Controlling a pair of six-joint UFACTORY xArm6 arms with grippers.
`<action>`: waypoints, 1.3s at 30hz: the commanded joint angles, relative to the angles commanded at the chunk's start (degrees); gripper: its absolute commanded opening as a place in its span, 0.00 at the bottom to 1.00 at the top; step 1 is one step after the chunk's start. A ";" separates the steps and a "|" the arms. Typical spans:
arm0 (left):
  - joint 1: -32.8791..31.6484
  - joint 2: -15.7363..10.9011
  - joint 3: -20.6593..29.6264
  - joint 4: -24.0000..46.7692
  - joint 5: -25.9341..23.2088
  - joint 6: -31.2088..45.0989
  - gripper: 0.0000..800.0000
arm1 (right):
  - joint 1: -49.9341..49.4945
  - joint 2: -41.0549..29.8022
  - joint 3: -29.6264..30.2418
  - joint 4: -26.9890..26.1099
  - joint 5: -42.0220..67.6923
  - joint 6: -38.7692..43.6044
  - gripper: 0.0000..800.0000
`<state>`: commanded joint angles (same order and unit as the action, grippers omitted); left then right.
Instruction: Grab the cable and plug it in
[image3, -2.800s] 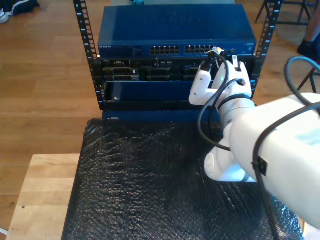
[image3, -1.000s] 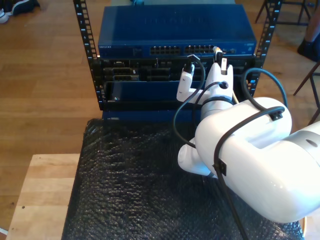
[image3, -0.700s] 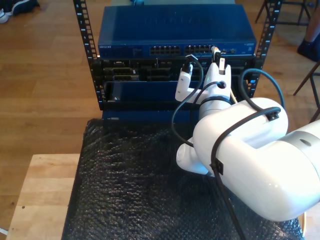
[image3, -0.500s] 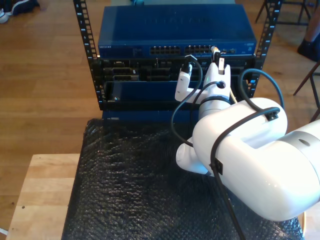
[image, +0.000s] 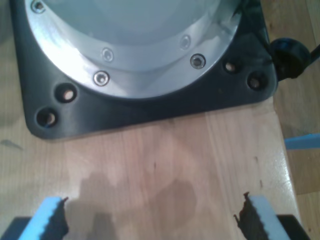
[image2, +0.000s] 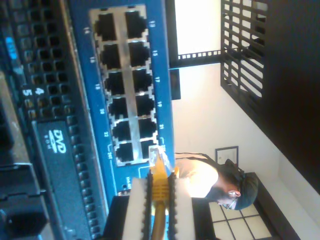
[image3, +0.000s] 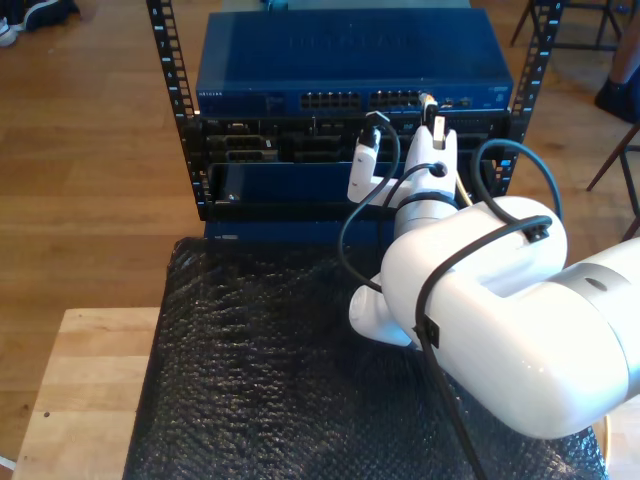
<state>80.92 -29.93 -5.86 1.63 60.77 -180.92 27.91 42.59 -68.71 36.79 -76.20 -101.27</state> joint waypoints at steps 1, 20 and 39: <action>0.00 0.00 0.00 0.09 0.00 0.00 1.00 | 0.00 0.00 0.00 0.00 0.00 -0.09 0.00; 0.00 0.00 0.00 0.00 0.00 0.00 1.00 | 0.00 0.35 -0.09 0.18 0.00 -0.18 0.00; 0.00 0.00 0.00 0.00 0.00 0.00 1.00 | 0.09 0.88 -1.32 1.23 0.18 -0.18 0.00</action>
<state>80.92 -29.93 -5.86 1.63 60.77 -180.92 28.00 43.47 -70.03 38.02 -76.02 -101.45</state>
